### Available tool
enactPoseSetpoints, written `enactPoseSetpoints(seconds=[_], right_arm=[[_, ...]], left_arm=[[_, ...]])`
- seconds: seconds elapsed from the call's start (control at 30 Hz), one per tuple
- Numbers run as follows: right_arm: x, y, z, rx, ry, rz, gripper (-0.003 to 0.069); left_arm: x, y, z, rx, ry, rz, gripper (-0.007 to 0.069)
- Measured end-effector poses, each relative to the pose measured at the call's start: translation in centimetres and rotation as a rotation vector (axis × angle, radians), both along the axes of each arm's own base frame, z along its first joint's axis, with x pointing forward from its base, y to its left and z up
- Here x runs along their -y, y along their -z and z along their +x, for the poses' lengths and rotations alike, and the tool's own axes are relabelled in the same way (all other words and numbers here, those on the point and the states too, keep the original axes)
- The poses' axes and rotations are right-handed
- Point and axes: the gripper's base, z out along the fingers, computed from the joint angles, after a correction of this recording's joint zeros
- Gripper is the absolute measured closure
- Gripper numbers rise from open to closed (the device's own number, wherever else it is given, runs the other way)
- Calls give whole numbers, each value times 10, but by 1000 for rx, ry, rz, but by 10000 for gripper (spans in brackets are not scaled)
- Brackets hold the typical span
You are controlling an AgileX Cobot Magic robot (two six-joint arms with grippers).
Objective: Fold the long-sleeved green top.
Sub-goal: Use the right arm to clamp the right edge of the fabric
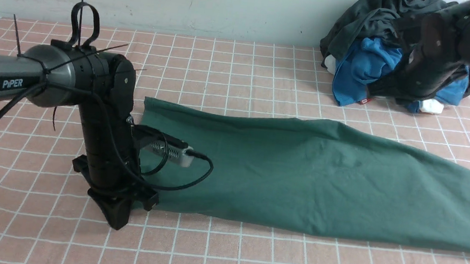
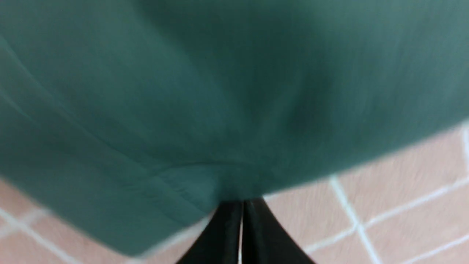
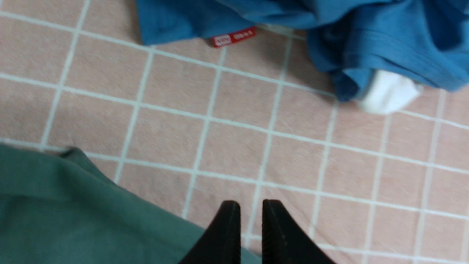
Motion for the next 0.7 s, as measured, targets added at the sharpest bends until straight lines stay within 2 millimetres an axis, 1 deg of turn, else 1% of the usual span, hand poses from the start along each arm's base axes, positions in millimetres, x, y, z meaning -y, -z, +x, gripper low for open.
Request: enactPoseSetpoints(seconds=[0.07,0.1,0.13,0.2,0.23,0.27,0.33,0.37,0.47,0.57,0.63,0.7], right_arm=[[11,-20,-20,12,18,-5,571],[16,-27,-31,20,25,2,571],[17,-28,-33,21,25,4,571],[28,-36,-63,40,33,34,571],[31,-33,-73,36,34,39,571],[36,-35,-83,44,41,45,571],[48,-27,-103,27,65,53,571],[54,-26,-109,26,85,57,571],[82,-11,-123,-11,188,72,571],[111,7,-130,-54,290,87,550],[131,23,-131,-81,362,121,515],[143,37,-129,-111,405,148,472]], left_arm=[[-5,-4,-11,22,2,21,628],[-7,-4,-17,25,1,25,628],[-8,-5,-18,29,2,26,628],[-11,-14,-29,63,-4,24,628],[-12,-18,-31,83,-5,19,628],[-12,-22,-33,99,-6,15,628],[-12,-34,-34,151,-9,3,628],[-12,-37,-34,169,-10,-1,628],[-11,-51,-32,249,-20,-29,628],[-7,-62,-25,328,-40,-73,628],[-3,-65,-19,376,-58,-117,628],[-1,-66,-16,411,-66,-143,628]])
